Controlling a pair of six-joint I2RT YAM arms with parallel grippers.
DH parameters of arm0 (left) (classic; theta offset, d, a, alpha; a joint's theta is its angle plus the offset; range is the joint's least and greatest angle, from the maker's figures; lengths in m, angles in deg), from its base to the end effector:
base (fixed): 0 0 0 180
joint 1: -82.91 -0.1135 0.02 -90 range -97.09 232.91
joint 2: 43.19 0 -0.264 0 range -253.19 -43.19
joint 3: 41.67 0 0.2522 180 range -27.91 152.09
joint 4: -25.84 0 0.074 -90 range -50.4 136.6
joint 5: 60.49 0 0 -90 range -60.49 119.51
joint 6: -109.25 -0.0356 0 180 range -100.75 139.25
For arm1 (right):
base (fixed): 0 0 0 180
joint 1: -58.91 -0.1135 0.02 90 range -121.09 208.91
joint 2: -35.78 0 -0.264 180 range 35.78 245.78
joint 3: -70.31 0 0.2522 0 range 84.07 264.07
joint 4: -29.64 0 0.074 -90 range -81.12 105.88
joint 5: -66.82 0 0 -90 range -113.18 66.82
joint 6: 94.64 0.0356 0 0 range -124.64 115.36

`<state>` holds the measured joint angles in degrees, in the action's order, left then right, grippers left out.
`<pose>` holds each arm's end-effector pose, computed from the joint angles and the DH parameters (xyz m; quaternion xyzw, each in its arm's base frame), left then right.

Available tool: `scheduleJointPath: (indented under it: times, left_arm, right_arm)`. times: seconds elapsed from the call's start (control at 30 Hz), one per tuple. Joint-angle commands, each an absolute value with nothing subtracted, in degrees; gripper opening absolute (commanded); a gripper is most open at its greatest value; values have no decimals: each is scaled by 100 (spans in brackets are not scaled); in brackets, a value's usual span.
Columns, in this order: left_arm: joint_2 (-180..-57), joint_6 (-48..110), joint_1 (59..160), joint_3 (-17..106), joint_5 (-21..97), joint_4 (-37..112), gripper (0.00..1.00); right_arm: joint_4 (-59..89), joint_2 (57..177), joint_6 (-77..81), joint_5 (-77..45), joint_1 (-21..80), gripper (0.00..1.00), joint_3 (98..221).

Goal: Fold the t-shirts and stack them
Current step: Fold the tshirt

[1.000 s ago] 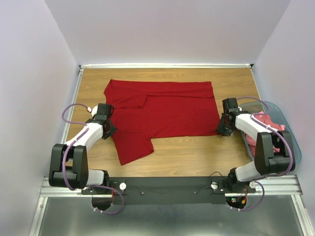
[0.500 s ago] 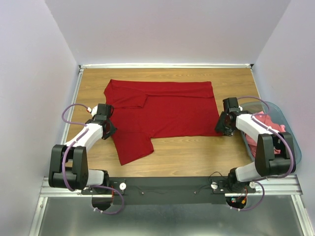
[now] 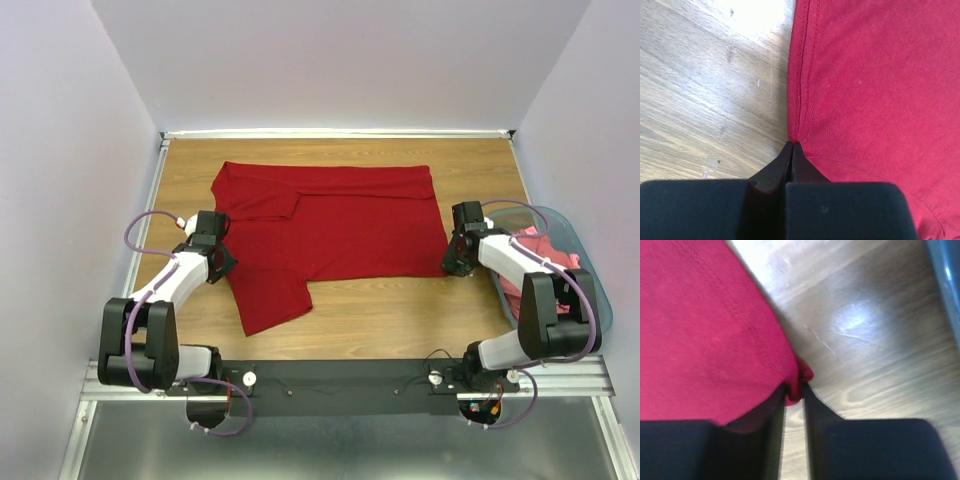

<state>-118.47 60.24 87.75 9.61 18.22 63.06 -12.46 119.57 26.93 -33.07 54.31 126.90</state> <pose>0.2355 -0.0129 0.1708 -0.3223 0.9088 -0.0085 0.2649 0.2540 0.0143 0.1586 0.2436 0.9494 -0.0250 0.1965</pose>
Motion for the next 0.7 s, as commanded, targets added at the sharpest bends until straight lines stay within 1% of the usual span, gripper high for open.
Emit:
scheduleJointPath:
  times: [0.0,0.03,0.1,0.13,0.33,0.43,0.57,0.67]
  left_arm:
    - [-11667,6047,8731,900,1843,6386,0]
    - [-11632,6038,8731,909,1852,6394,0]
    - [-11544,5995,8731,953,1861,6490,0]
    - [-11526,5986,8722,979,1870,6535,0]
    - [-11306,5819,8529,1234,1940,6676,0]
    - [-11490,5687,8432,1427,1949,6641,0]
    - [-11902,5503,8335,1874,2124,6518,0]
    - [-12218,5379,8335,2218,2125,6561,0]
  right_arm:
    - [-1225,12087,2762,-3461,5399,19,12362]
    - [-1234,12025,2762,-3426,5399,12,12380]
    - [-1286,11885,2709,-3417,5399,6,12458]
    - [-1330,11788,2692,-3426,5399,1,12502]
    - [-1892,11612,2490,-3557,5408,0,13187]
    - [-1954,11717,2367,-3619,5399,1,13477]
    - [-2042,12252,2235,-3602,5399,1,14048]
    - [-2060,12402,2182,-3540,5399,1,14330]
